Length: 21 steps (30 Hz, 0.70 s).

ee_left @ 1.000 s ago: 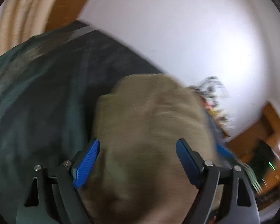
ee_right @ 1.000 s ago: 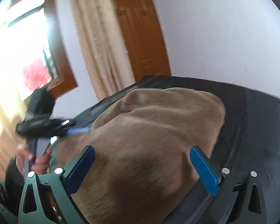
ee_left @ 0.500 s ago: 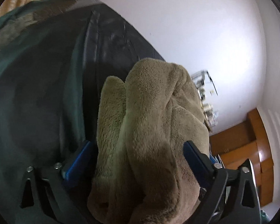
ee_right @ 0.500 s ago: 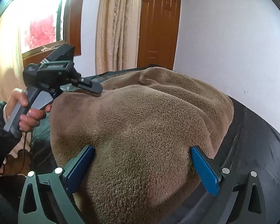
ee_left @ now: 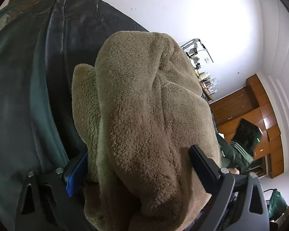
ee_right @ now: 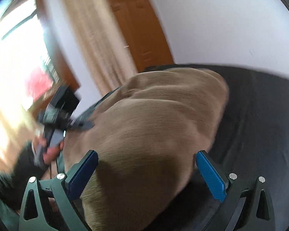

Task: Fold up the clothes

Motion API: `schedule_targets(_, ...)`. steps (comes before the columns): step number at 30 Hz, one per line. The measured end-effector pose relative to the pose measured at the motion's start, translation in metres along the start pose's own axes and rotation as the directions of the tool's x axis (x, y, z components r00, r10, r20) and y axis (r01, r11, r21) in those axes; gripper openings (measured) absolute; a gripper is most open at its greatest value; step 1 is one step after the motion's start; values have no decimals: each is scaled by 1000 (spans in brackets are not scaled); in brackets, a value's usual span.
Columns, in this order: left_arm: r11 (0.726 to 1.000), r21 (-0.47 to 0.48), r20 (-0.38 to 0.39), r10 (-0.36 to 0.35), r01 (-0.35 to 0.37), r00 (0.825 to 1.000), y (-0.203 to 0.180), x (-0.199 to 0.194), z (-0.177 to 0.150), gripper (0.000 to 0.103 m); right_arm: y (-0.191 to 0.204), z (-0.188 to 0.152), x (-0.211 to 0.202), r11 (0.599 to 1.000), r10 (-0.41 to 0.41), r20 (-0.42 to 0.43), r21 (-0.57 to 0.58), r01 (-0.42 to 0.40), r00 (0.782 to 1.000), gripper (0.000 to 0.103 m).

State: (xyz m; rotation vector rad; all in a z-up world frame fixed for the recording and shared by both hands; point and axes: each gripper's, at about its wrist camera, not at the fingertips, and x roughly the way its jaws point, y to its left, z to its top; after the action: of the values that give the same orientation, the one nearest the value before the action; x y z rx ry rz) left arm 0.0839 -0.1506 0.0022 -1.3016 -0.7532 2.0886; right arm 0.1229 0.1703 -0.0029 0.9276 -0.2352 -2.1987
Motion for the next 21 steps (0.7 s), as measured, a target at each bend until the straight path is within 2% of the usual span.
schedule_targets(2, 1000, 0, 2, -3, 3, 1000, 1, -3, 1, 96, -26, 3, 0, 989, 17, -5, 145, -17, 1000, 103)
schedule_targets(4, 1000, 4, -1, -4, 4, 1000, 4, -4, 3, 96, -40, 5, 3, 978, 33, -24, 207, -27, 999, 103)
schedule_targets(11, 999, -3, -7, -36, 36, 999, 9, -11, -3, 97, -33, 12, 33, 976, 84, -91, 210, -64, 992, 103)
schedule_targets(21, 999, 29, -5, -38, 39, 999, 11, -26, -13, 99, -35, 14, 59, 948, 183, -125, 287, -141, 975, 103)
